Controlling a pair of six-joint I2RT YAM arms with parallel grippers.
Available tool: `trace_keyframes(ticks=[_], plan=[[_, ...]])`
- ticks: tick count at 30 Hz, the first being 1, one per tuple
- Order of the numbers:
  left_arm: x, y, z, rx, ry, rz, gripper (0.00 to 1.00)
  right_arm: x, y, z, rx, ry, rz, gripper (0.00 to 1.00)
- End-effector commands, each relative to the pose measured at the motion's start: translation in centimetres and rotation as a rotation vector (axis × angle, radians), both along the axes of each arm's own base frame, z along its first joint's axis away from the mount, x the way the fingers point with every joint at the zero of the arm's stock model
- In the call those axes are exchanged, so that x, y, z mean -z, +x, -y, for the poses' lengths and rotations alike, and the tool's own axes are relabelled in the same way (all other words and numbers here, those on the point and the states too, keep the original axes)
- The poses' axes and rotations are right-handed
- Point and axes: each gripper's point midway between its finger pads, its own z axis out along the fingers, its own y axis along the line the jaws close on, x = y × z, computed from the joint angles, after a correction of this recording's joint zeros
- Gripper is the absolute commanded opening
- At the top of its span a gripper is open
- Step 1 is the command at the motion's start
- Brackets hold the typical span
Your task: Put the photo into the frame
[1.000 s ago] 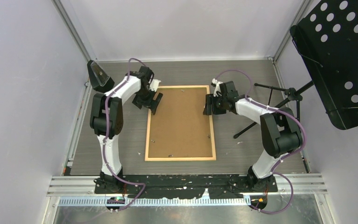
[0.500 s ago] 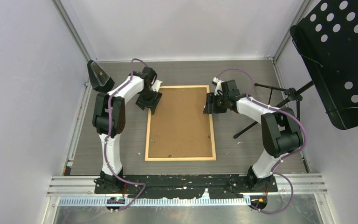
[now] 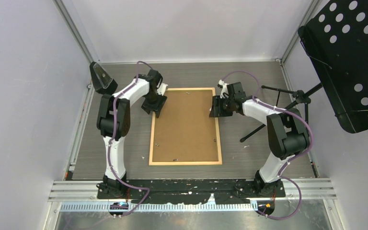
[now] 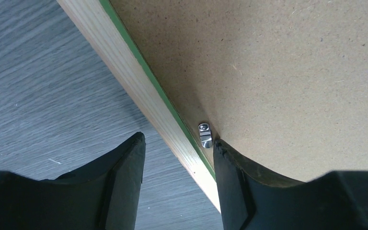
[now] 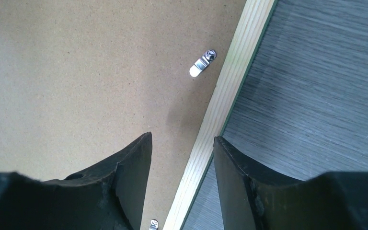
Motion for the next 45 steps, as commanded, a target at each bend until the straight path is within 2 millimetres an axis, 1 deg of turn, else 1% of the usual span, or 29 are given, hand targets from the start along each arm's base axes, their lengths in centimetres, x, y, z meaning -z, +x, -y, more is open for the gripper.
trace_keyframes(ticks=[1,9,13,16,22,26,28,29,30,31,35,41,43,45], plan=[[0.1,0.8,0.5,-0.013,-0.010,0.017,0.53,-1.1,1.3,-0.1,-0.009,-0.002,0.037,0.56],[0.2,1.2,0.7,-0.011,-0.010,0.019,0.45,-0.7,1.2,-0.1,-0.012,0.002,0.025,0.55],[-0.1,1.5,0.9,-0.009,-0.020,0.030,0.39,-0.6,1.3,0.1,-0.011,-0.008,0.026,0.53],[-0.2,1.8,1.1,-0.003,-0.027,0.029,0.32,-0.3,1.3,0.4,-0.007,-0.026,0.022,0.52],[-0.1,1.7,1.3,0.001,-0.036,0.019,0.30,0.4,1.4,1.0,0.000,-0.066,0.004,0.51],[-0.2,1.6,1.5,0.003,-0.048,0.016,0.24,1.2,1.4,1.3,0.000,-0.090,-0.016,0.50],[-0.2,1.5,1.6,0.004,-0.054,0.015,0.24,1.5,1.5,1.4,-0.002,-0.099,-0.023,0.46],[-0.1,1.5,1.6,0.005,-0.054,0.012,0.24,1.7,1.4,1.5,-0.001,-0.104,-0.030,0.42],[-0.1,1.4,1.6,0.006,-0.055,0.012,0.24,1.8,1.4,1.6,-0.002,-0.111,-0.032,0.40],[-0.1,1.4,1.7,0.006,-0.059,0.010,0.24,2.0,1.5,1.6,-0.003,-0.115,-0.034,0.35],[-0.2,1.4,1.8,0.007,-0.068,0.010,0.23,2.3,1.5,1.8,-0.006,-0.129,-0.040,0.23],[-0.3,1.6,1.8,0.016,-0.066,0.018,0.18,2.7,1.6,2.2,-0.014,-0.159,-0.043,0.09],[-0.5,1.7,1.7,0.020,-0.060,0.023,0.17,2.8,1.7,2.4,-0.016,-0.172,-0.045,0.06],[-0.8,1.9,1.7,0.025,-0.058,0.034,0.15,2.8,1.7,2.6,-0.022,-0.186,-0.046,0.06]])
